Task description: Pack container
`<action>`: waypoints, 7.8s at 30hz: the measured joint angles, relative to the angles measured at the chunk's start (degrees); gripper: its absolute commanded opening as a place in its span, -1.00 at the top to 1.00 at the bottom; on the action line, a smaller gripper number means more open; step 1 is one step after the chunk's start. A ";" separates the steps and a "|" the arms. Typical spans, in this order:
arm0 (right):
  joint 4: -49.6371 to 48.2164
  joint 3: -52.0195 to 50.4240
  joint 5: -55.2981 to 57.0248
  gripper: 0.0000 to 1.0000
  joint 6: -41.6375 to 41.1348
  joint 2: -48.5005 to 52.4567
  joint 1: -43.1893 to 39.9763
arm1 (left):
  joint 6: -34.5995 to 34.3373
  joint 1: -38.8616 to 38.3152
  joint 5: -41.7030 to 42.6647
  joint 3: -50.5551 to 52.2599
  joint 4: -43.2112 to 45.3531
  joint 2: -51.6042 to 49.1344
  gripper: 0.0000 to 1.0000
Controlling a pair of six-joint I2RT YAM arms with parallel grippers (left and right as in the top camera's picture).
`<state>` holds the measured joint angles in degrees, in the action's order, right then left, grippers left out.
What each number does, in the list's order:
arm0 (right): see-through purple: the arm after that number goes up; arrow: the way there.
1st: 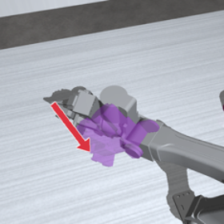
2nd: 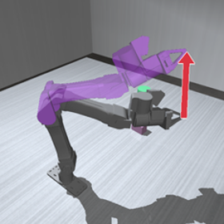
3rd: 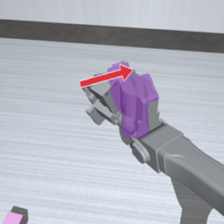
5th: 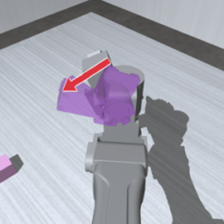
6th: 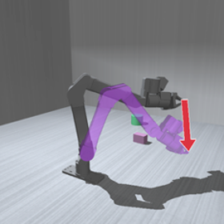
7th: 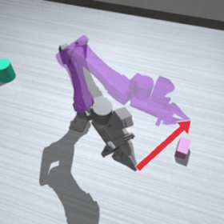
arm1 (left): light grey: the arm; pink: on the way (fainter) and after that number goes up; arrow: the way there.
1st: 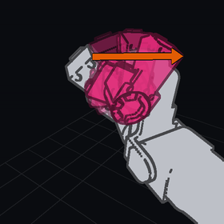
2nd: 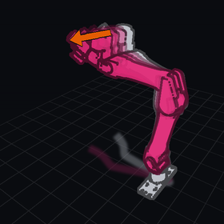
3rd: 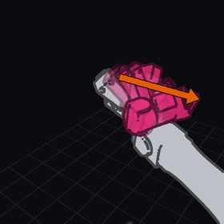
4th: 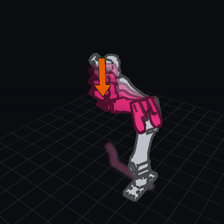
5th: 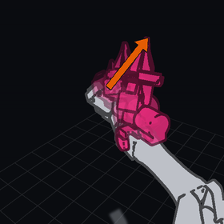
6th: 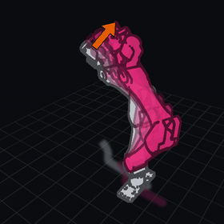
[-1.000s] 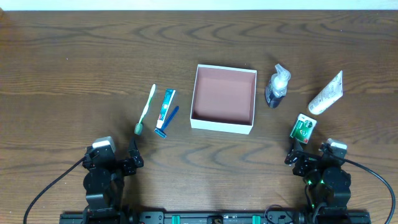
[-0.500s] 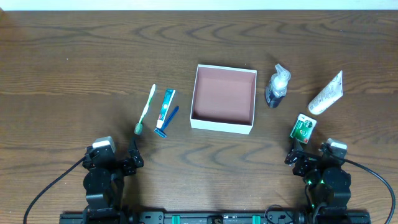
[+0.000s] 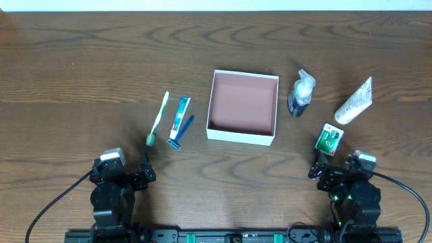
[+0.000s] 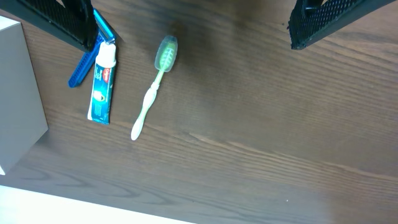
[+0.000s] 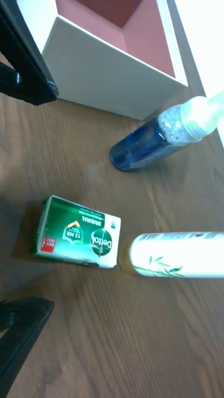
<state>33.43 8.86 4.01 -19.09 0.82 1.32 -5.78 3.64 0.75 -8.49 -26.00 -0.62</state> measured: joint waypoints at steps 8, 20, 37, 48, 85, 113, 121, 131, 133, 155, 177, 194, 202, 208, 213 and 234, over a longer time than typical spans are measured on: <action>-1.11 -0.02 -7.15 -0.99 -3.28 0.04 0.00 | 0.00 0.00 -0.02 0.00 0.00 0.00 -0.96; 1.99 23.96 -15.06 -0.99 -0.79 24.11 0.61 | 0.00 0.00 0.17 0.02 0.11 0.00 -0.96; 22.16 74.79 -10.25 -0.92 8.22 85.40 4.61 | -0.02 0.00 0.37 0.04 0.17 0.00 -0.96; 21.51 75.82 -4.50 -0.75 9.14 99.71 4.87 | 0.00 0.00 0.37 0.04 0.17 0.00 -0.96; 19.17 75.82 0.85 0.15 6.25 103.49 8.50 | 0.00 0.00 0.37 0.04 0.17 0.00 -0.96; 29.70 86.20 4.68 0.90 4.42 90.82 11.91 | 0.00 0.00 0.37 0.04 0.15 0.00 -0.96; 30.73 88.52 4.74 0.98 -1.84 85.35 22.62 | 0.00 0.00 0.37 0.04 0.15 0.00 -0.96; 22.25 88.48 4.42 0.92 -9.84 100.17 31.87 | 0.00 0.00 0.37 0.04 0.17 0.00 -0.96; 20.13 88.48 4.35 0.93 -11.08 103.49 32.70 | 0.00 0.00 0.37 0.04 0.15 0.00 -0.96; 20.72 88.74 1.49 -0.54 -14.21 112.37 33.03 | 0.00 0.00 0.37 0.04 0.17 0.00 -0.96; 39.41 88.74 14.21 -0.82 -6.62 84.63 5.92 | 0.00 0.00 0.37 0.04 0.17 0.00 -0.96; 39.30 87.38 10.29 -0.35 -4.66 96.87 -5.29 | 0.00 0.00 0.37 0.04 0.15 0.00 -0.96; 39.19 87.10 10.47 0.79 -4.68 100.06 -6.84 | 0.00 0.00 0.37 0.04 0.15 0.00 -0.96; 39.30 87.08 10.38 0.97 -4.83 100.06 -7.63 | -0.02 0.00 0.37 0.04 0.17 0.00 -0.96; 39.34 87.08 10.34 0.97 -4.83 99.93 -7.61 | 0.00 0.00 0.37 0.04 0.15 0.00 -0.96; 37.59 95.32 3.85 0.97 -6.05 83.12 21.31 | 0.00 0.00 0.37 0.04 0.15 0.00 -0.96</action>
<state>71.02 104.18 7.86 -25.15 83.94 22.63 -5.78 3.64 1.13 -8.45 -25.85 -0.62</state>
